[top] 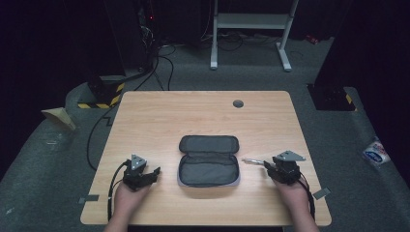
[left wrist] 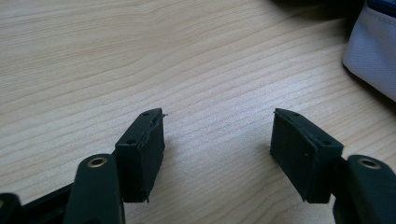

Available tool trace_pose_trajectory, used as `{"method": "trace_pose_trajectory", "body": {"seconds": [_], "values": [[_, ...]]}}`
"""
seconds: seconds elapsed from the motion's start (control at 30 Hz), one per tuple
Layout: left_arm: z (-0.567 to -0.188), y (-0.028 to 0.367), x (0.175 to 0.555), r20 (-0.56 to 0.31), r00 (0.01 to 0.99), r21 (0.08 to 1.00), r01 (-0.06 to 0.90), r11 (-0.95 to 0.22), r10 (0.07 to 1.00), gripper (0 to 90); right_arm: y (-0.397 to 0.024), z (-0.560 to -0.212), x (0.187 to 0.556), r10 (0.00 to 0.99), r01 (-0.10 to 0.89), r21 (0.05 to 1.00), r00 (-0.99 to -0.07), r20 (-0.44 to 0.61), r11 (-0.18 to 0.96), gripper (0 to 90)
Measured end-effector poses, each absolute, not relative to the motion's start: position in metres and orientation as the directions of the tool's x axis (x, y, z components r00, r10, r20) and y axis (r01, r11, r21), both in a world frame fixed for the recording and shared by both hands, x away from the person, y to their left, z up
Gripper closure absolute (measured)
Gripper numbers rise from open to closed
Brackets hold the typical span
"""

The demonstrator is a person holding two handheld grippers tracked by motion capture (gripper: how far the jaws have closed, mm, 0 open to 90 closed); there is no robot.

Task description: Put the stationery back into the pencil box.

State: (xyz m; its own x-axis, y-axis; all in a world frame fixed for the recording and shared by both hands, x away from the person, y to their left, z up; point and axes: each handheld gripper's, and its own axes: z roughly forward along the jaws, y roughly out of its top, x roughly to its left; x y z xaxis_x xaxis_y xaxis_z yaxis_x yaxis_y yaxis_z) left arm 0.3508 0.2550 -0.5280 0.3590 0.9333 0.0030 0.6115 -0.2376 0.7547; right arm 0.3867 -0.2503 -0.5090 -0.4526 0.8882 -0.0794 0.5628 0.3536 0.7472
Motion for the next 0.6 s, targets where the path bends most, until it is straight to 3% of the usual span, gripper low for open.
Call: {"method": "trace_pose_trajectory", "body": {"seconds": [0.03,0.23,0.6], "values": [[-0.528,0.255,0.351,0.003,0.359,0.755,0.611,-0.238,0.933,35.2,-0.253,-0.509,0.387,0.895,0.571,0.747,-0.439,-0.073,0.341,50.3],[-0.528,0.255,0.351,0.003,0.362,0.755,0.610,-0.239,0.932,35.2,-0.254,-0.517,0.394,0.894,0.600,0.720,-0.443,-0.064,0.349,43.6],[-0.528,0.255,0.351,0.004,0.363,0.755,0.610,-0.241,0.932,35.2,-0.255,-0.520,0.404,0.887,0.599,0.723,-0.460,-0.041,0.344,43.5]]}}
